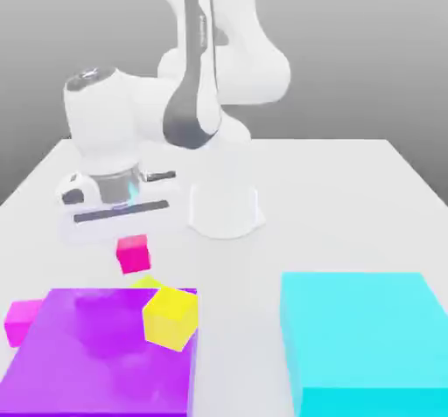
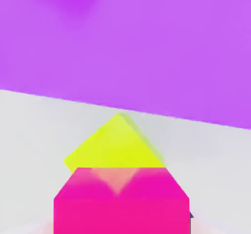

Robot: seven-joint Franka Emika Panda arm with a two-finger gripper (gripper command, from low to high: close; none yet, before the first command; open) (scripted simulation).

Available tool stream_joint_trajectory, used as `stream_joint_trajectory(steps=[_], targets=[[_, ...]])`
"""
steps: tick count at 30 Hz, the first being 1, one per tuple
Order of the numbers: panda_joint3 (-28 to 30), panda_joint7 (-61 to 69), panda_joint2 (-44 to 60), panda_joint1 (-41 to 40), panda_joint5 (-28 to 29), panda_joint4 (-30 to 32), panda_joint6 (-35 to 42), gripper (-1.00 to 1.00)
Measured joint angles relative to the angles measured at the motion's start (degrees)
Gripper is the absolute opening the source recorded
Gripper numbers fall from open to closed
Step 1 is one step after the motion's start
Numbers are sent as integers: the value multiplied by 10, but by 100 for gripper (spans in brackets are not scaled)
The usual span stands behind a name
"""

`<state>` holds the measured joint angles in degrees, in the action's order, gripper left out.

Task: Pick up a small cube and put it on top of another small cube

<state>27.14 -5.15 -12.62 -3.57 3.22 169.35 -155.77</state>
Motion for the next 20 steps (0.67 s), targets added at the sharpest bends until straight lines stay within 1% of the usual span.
stream_joint_trajectory(steps=[8, 9, 13, 15, 17, 18, 20], targets=[[-51, -15, -45, -28, 96, 7, 25, -100], [-51, -11, -38, -25, 95, 7, 18, -100], [-34, 26, 32, 10, 44, 5, -48, -100], [-29, 53, 73, 26, 6, 4, -87, -100], [-37, 80, 114, 32, -35, 3, -126, -100], [-39, 89, 126, 38, -48, 3, -137, 100], [-39, 89, 126, 51, -48, 3, -137, 100]])
